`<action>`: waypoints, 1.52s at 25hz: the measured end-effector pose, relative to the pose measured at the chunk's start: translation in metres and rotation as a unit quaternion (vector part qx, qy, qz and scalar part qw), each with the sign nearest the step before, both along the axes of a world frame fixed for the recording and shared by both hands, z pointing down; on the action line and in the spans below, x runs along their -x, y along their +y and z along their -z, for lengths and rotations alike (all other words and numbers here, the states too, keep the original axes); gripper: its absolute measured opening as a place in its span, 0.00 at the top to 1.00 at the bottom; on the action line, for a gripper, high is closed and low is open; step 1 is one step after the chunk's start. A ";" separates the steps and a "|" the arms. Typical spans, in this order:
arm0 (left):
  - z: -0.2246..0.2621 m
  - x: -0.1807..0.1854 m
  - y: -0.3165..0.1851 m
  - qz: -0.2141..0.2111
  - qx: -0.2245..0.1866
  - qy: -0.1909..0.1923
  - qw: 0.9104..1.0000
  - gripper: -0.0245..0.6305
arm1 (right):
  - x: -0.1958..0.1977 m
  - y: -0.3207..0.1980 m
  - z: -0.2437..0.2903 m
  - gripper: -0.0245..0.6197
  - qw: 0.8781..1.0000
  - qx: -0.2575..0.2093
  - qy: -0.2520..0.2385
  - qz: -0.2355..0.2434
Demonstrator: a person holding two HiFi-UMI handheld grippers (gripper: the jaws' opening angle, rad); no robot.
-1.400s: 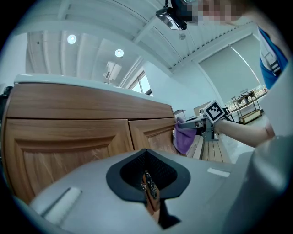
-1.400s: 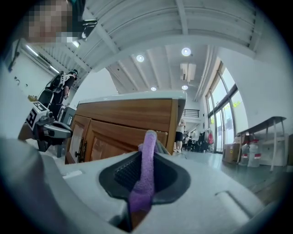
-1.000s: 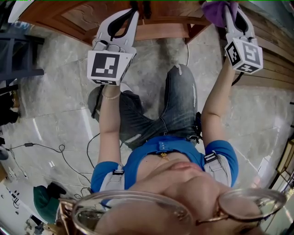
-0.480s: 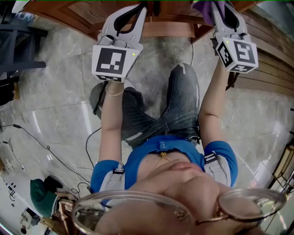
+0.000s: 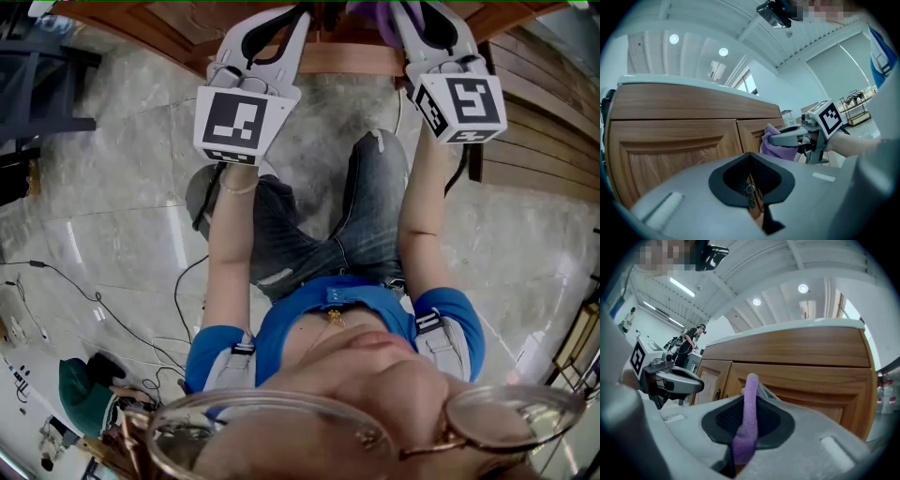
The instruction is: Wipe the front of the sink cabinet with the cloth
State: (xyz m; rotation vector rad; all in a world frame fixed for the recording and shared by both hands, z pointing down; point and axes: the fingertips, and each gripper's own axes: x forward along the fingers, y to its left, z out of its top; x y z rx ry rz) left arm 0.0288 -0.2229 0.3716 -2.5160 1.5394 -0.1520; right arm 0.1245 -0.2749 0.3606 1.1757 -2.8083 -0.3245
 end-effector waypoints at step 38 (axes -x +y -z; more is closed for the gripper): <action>-0.012 -0.015 0.002 -0.019 0.014 -0.010 1.000 0.96 | 0.027 0.001 -0.069 0.88 0.999 0.007 0.034 0.001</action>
